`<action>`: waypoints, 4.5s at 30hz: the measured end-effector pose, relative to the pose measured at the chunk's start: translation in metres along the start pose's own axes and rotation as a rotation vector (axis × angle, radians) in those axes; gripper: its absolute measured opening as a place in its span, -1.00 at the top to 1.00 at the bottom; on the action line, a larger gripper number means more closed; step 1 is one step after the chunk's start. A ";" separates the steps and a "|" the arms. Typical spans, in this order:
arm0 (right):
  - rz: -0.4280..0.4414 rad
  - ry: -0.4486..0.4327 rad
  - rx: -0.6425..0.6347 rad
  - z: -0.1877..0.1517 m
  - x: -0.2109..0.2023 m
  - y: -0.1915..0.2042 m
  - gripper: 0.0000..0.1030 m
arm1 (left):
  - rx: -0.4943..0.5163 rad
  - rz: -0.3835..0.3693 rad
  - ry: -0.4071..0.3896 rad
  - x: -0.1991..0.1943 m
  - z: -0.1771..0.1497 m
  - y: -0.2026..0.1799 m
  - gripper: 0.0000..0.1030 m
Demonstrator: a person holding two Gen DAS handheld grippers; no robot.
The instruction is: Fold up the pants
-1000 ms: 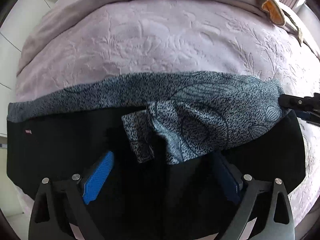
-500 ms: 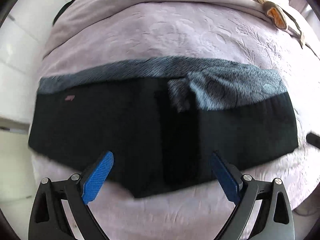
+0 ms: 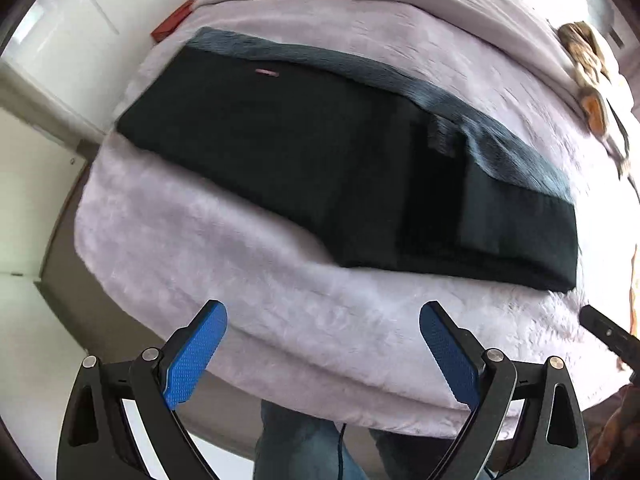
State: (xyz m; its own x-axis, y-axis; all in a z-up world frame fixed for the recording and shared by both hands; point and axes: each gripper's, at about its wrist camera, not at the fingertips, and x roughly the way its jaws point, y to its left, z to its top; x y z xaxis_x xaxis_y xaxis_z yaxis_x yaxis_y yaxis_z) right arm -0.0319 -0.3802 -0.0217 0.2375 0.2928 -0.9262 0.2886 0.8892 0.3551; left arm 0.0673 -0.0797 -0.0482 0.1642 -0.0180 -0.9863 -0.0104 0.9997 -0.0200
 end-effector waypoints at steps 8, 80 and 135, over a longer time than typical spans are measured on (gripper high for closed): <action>-0.010 -0.030 0.038 0.010 0.015 0.049 -0.40 | -0.003 0.011 -0.018 0.014 0.054 0.085 -0.90; -0.094 0.102 -0.004 0.019 0.083 0.203 -0.40 | -0.070 -0.195 -0.197 0.087 0.152 0.198 0.29; 0.623 0.060 -0.075 0.135 -0.028 0.102 0.62 | 0.969 -0.010 -0.706 -0.097 -0.015 -0.170 0.28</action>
State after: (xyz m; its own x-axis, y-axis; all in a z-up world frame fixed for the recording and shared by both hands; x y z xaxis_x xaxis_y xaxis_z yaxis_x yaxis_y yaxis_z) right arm 0.1160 -0.3453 0.0574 0.2870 0.7811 -0.5546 0.0465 0.5669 0.8225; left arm 0.0382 -0.2481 0.0485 0.6680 -0.3180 -0.6728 0.6915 0.5991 0.4035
